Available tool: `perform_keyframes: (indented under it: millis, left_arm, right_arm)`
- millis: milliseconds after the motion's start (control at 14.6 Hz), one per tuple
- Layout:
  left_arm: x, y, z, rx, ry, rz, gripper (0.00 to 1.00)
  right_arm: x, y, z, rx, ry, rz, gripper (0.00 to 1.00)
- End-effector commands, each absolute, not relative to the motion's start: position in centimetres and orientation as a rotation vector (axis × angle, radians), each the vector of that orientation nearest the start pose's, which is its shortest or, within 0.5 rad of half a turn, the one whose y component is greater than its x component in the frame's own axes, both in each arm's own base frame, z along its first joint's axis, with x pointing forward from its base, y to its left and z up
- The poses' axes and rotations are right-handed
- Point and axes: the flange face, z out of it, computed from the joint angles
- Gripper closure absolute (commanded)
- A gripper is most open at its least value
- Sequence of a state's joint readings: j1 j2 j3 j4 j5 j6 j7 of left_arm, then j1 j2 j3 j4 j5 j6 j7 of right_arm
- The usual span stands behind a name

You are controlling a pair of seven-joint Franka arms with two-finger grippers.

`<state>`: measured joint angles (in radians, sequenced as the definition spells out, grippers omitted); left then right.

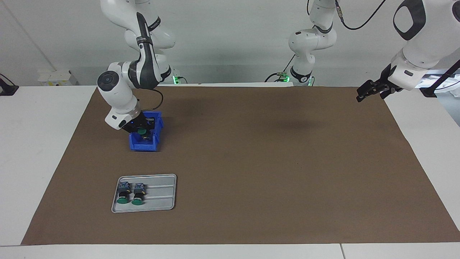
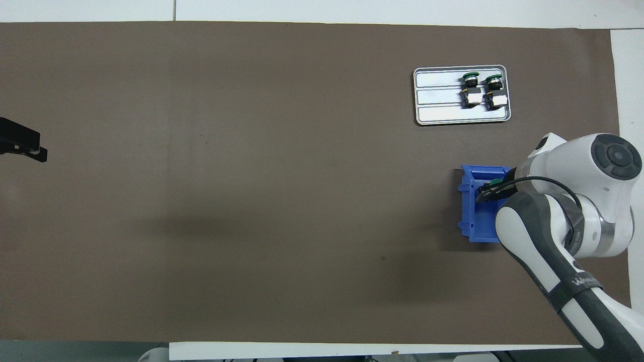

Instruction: Place and press button with both arms

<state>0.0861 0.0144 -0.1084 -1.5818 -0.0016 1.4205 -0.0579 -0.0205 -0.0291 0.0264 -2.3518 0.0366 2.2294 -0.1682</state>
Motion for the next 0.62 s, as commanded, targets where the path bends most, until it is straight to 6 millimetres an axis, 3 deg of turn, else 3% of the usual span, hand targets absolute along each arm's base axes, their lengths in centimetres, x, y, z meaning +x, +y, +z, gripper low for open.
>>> perform_keyframes:
  millis: [0, 137, 343, 548]
  left_arm:
    - [53.87, -0.88, 59.93, -3.109, -0.061, 0.259, 0.00]
    - [53.89, -0.80, 59.94, -3.109, -0.063, 0.257, 0.00]
    - [53.89, -0.80, 59.94, -3.109, -0.063, 0.257, 0.00]
    - [53.89, -0.80, 59.94, -3.109, -0.063, 0.257, 0.00]
  right_arm:
    - [48.69, 0.29, 33.52, -3.088, -0.206, 0.116, 0.76]
    - [48.68, 0.37, 33.51, -3.087, -0.213, 0.118, 0.73]
    - [48.73, 0.30, 33.57, -3.088, -0.210, 0.116, 0.46]
    - [48.98, 0.30, 33.86, -3.089, -0.212, 0.109, 0.38]
